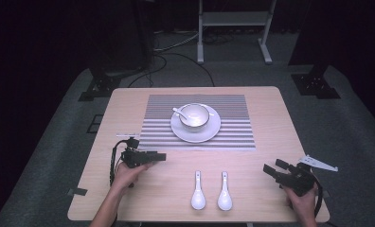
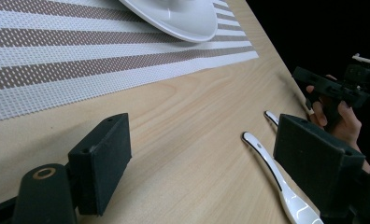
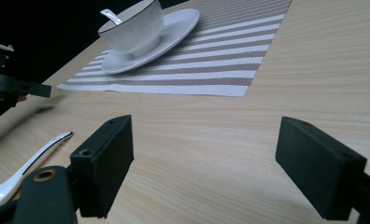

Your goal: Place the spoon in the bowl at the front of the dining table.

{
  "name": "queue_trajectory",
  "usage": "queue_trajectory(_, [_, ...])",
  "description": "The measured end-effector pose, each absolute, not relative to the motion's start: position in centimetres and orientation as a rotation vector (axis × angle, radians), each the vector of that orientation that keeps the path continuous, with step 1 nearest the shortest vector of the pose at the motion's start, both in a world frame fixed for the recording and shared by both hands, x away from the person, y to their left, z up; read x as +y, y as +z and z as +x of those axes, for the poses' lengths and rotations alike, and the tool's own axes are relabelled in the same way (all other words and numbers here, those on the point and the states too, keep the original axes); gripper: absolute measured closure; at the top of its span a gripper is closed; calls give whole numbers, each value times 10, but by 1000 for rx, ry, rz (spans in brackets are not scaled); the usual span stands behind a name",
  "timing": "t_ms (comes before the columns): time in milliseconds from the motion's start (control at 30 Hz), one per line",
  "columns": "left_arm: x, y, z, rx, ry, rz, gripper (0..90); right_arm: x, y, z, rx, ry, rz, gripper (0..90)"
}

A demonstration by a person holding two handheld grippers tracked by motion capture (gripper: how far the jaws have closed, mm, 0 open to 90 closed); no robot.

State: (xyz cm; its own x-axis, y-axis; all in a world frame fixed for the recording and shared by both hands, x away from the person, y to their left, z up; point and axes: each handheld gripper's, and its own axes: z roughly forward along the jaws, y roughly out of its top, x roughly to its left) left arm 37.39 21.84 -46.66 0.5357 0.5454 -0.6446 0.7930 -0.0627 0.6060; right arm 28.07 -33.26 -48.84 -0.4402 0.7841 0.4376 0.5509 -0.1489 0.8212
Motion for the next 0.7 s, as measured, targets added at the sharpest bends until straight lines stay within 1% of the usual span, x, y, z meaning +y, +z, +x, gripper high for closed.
queue_trajectory(300, [221, -469, 366, 1130, -266, 1742, 178, -332, -488, 281, 1897, 1629, 1527, 183])
queue_trajectory(333, [221, -470, 365, 1134, -265, 1740, 149, -332, -488, 281, 1897, 1629, 1527, 183])
queue_trajectory(367, [221, -470, 364, 1134, -268, 1742, 146, -332, -488, 281, 1896, 1629, 1527, 183])
queue_trajectory(700, [220, -467, 355, 1105, -248, 1742, 145, -332, -488, 280, 1897, 1626, 1530, 183])
